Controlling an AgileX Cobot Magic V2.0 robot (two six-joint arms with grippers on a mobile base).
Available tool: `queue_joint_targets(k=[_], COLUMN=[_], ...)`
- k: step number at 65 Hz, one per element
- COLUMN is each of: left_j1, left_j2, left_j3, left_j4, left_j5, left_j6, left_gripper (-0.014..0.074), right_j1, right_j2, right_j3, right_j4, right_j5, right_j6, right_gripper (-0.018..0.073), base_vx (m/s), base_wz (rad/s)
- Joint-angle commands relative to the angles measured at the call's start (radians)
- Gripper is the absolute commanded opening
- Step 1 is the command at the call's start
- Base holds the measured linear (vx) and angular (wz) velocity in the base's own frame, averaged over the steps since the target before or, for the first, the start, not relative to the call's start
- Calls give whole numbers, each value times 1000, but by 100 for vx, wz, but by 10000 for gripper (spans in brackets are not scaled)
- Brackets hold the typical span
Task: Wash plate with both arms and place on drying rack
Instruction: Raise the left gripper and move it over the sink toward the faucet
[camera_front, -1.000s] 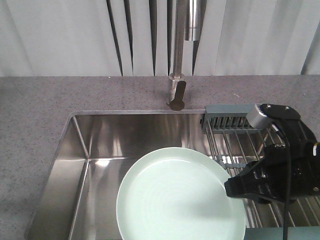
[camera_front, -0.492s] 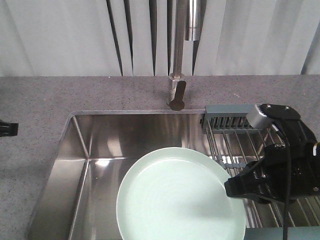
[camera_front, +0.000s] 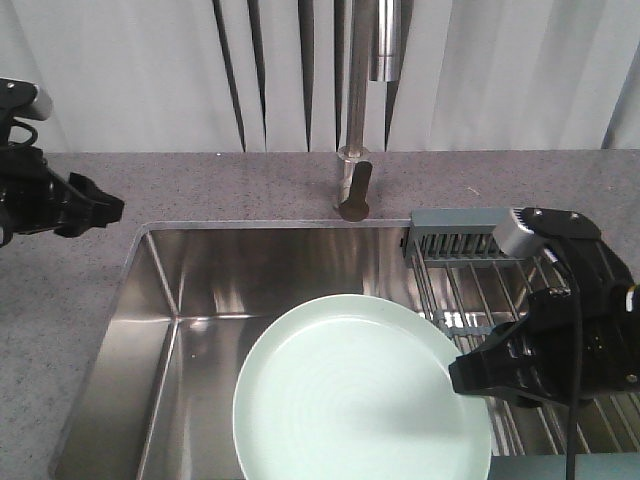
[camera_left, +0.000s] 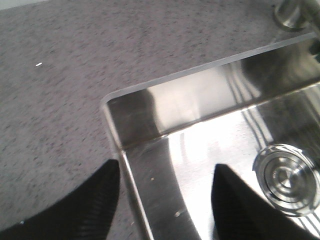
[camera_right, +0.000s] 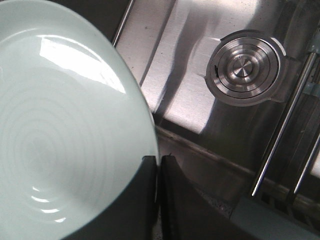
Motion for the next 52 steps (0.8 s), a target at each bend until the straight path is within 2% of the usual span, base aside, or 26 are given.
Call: queue_joint_targets(k=[1,7,13,20,36,52], left_j1=[0,0,-9,-43,-144,-222], left_j2=[20,67,116,170,280,392], left_j3=[-65,-98,-136,-186,-300,-438], left_j4=[-219,-337,-400,-398,-398,-396], left_j5=[4,57,106,127,125,151], left_j6=[180,308,377,414,581,635], left_gripper=[490,514,526,528,528,528], right_j1=[-1,-1,-1,-1,-1,-1], right_j2=[-22,-22,-22,-22,-22,-22], right_j3=[-28,-28,-28,-28,-28,-28], right_j4=[37,37,37,37,37,37], right_j5=[-29,-29,-29,-29,-29,-29], right_j6=[-10,-10,-10,-10,-10,-10], right_gripper=[-7,-7,-7,-7,-7,-7], base_vx=[0,0,0,0,0,0], base_wz=[0,0,0,0,0,0])
